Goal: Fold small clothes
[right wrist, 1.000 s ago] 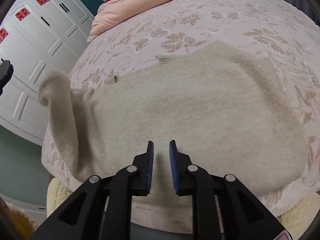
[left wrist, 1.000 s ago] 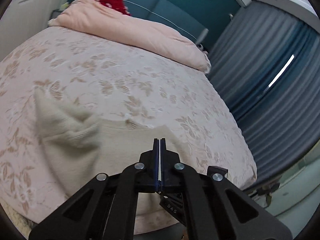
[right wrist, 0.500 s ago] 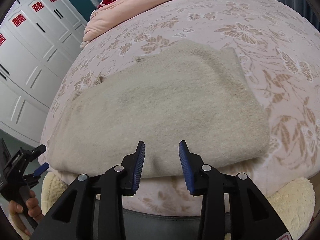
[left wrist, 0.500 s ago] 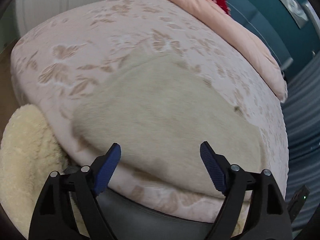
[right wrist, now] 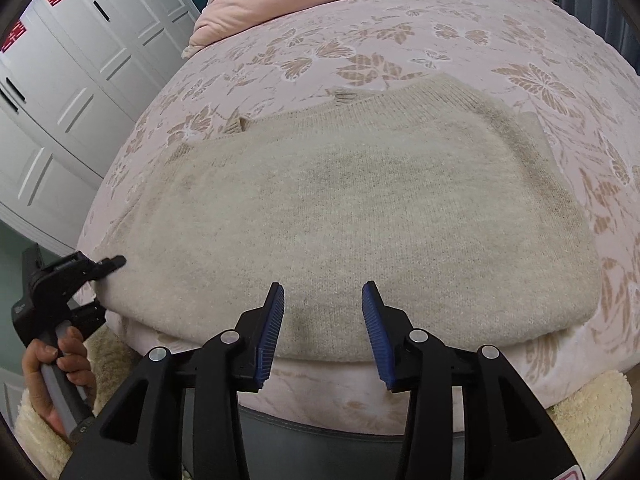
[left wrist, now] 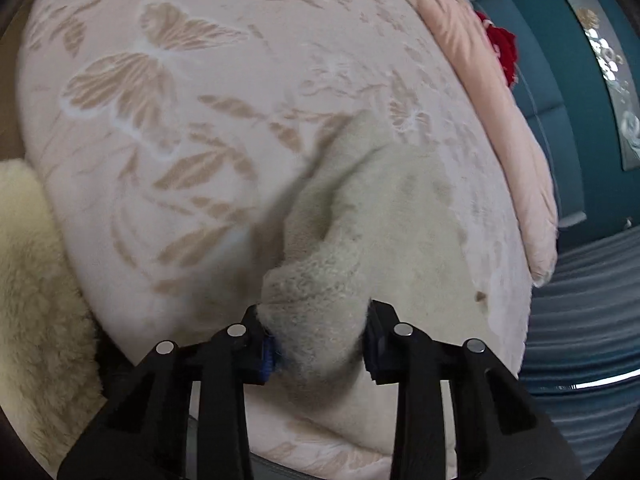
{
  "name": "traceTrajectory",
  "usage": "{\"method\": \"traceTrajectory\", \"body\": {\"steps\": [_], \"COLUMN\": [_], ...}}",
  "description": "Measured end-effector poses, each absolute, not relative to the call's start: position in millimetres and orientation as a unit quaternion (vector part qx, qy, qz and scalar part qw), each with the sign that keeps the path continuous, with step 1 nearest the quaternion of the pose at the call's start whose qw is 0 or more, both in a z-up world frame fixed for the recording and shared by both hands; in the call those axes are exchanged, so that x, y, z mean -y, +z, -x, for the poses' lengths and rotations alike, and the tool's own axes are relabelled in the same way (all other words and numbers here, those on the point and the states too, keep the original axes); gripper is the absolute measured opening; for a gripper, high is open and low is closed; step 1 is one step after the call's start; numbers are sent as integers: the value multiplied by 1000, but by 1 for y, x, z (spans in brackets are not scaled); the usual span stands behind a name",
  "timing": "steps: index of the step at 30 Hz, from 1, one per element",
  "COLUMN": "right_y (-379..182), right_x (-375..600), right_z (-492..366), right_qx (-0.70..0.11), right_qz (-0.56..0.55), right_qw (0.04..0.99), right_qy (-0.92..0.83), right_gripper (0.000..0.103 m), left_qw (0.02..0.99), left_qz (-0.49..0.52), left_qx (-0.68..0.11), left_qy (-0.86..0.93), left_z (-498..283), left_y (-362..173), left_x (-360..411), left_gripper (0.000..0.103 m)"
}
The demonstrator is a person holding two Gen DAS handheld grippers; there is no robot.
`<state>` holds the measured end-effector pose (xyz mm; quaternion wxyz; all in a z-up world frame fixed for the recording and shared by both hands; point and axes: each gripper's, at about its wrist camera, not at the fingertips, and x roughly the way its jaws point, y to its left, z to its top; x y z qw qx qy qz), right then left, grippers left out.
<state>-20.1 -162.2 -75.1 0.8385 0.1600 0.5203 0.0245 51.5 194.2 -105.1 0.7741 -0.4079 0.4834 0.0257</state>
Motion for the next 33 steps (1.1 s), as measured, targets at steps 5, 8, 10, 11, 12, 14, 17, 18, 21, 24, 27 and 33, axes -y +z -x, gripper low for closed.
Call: {"method": "traceTrajectory", "body": {"steps": [5,8,10,11,12,14,17,18,21,24,27,33], "right_y": [-72,-67,-63,-62,-60,-61,-67,-69,-75,-79,-82,-89], "right_x": [177,199,220,230,242,266,300,311,333,341,336,293], "right_z": [21,28,35,39,45,57,78,85,101,103,91,59], "right_qx": [-509,-493,-480,-475,-470,-461,-458,-456,-444,-424,-411,-479], "right_qz": [-176,-222,-254,-264,-270,-277,-305,-322,-383,-445,-485,-417], "right_qw": [842,841,840,839,841,842,833,827,809,789,771,772], "right_qy": [20,21,14,6,-5,-29,-60,-62,-47,-5,32,32], "right_gripper": [41,41,41,41,42,44,46,47,52,55,61,67], "left_qw": [844,851,847,841,832,815,815,817,831,843,849,849], "left_qz": [319,272,232,212,193,150,91,83,55,12,-25,-49], "left_qx": [-417,-396,-393,-399,-413,-445,-473,-474,-462,-462,-467,-473], "left_qy": [-109,-209,-272,-296,-316,-339,-322,-319,-303,-276,-245,-231], "left_z": [-61,-61,-54,-50,-47,-41,-21,-14,8,18,14,17], "left_y": [-3,45,60,61,56,32,-6,-12,-22,-38,-57,-80], "left_x": [-116,-37,22,51,78,123,150,147,121,90,58,37], "left_gripper": [26,26,26,26,27,33,43,56,84,87,87,88]}}
